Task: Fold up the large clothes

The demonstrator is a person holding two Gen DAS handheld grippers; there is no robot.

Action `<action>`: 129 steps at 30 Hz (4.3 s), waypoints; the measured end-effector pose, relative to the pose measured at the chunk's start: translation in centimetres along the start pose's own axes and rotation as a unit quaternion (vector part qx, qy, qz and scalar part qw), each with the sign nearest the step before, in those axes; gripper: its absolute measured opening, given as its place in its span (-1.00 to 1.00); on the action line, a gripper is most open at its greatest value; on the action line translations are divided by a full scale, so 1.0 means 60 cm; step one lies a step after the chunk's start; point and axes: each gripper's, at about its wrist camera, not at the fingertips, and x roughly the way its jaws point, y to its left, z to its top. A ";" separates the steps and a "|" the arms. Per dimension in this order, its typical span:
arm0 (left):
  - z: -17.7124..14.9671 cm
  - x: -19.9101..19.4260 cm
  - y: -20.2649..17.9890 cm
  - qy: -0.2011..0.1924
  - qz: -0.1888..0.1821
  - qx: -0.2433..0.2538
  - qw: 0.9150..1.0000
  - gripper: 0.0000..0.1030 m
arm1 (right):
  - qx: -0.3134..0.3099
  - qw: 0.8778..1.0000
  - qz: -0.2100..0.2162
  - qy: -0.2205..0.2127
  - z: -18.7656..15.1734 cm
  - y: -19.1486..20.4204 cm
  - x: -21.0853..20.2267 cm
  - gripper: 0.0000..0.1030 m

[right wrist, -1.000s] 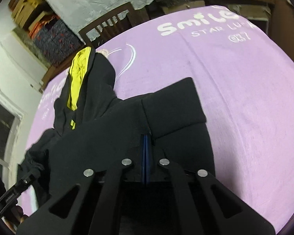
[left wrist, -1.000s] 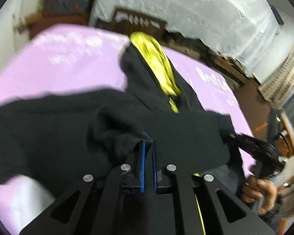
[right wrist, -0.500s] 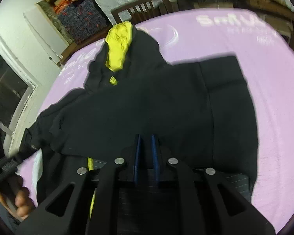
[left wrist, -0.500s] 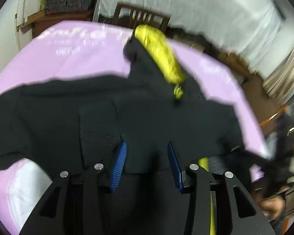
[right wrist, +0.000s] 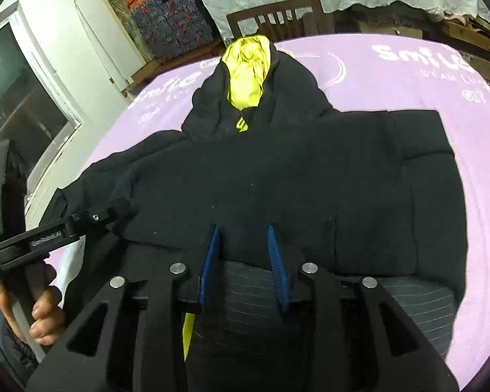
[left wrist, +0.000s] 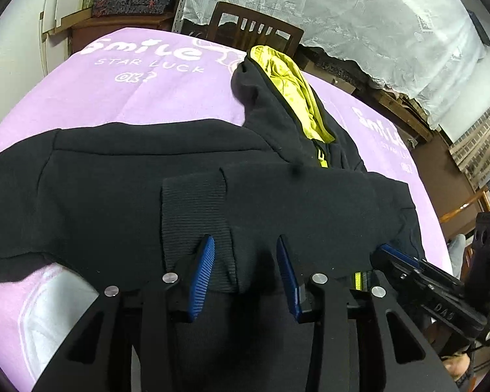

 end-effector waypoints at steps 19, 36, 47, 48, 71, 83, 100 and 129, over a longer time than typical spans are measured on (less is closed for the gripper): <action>-0.101 -0.222 0.281 -0.061 0.141 -0.148 0.977 0.08 | 0.130 0.988 0.044 -0.071 -0.065 -0.086 -0.138 0.00; -0.075 -0.273 0.442 -0.118 0.191 -0.266 0.937 0.26 | 0.175 0.982 0.045 -0.057 -0.073 -0.122 -0.113 0.06; -0.040 -0.239 0.445 -0.109 0.182 -0.230 0.950 0.17 | 0.161 0.985 0.039 -0.049 -0.075 -0.111 -0.102 0.07; -0.040 -0.238 0.446 -0.113 0.181 -0.237 0.948 0.06 | 0.161 0.985 0.038 -0.049 -0.075 -0.111 -0.102 0.07; -0.090 -0.208 0.373 -0.112 0.014 -0.365 0.924 0.16 | 0.169 0.983 0.049 -0.041 -0.077 -0.116 -0.098 0.18; -0.072 -0.207 0.415 -0.170 0.093 -0.393 0.899 -0.35 | 0.158 0.986 0.015 -0.058 -0.074 -0.111 -0.095 0.11; 0.008 -0.251 0.258 -0.176 0.183 -0.226 0.941 -0.90 | 0.169 0.984 0.006 -0.049 -0.069 -0.118 -0.090 -0.07; -0.052 -0.085 -0.144 -0.085 0.112 0.132 0.981 0.58 | 0.221 0.970 0.045 -0.087 -0.065 -0.167 -0.137 0.03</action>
